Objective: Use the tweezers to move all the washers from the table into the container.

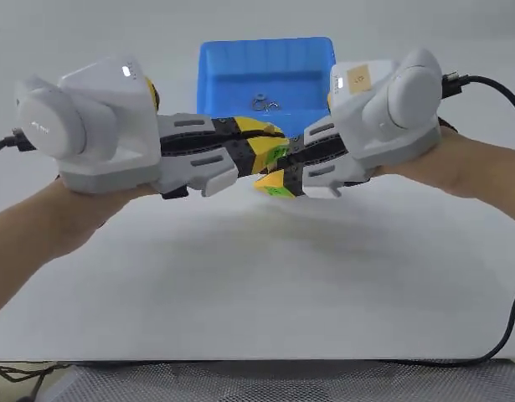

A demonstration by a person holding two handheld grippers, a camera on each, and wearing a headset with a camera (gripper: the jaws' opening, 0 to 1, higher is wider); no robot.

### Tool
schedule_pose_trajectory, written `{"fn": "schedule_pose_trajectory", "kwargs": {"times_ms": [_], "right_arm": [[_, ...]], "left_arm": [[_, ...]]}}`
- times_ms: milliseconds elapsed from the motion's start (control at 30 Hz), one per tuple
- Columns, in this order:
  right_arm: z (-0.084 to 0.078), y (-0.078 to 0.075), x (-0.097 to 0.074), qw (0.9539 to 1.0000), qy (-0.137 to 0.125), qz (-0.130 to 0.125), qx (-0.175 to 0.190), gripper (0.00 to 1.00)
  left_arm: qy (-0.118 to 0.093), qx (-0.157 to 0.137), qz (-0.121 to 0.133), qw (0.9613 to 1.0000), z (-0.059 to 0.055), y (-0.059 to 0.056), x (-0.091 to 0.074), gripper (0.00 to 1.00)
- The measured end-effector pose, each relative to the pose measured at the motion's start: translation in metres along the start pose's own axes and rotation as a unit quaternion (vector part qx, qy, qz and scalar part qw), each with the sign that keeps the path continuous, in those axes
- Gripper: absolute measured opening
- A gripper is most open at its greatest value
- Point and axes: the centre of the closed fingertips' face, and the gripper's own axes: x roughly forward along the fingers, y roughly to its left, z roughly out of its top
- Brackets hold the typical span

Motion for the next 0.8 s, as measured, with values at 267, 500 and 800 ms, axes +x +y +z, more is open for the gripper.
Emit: {"fn": "schedule_pose_trajectory", "kwargs": {"times_ms": [267,500,800], "right_arm": [[0.002,0.001,0.002,1.0000,-0.006,-0.002,0.005,0.10],[0.002,0.000,0.003,0.9999,-0.009,-0.004,0.009,0.10],[0.005,0.000,0.000,0.9998,-0.014,-0.008,0.015,0.10]], "left_arm": [[-0.008,-0.026,0.000,0.9996,0.003,0.002,-0.004,0.07],[-0.029,-0.039,-0.012,0.9988,0.015,0.000,-0.010,0.13],[0.012,-0.031,0.004,0.9994,0.002,0.005,-0.034,0.26]]}}
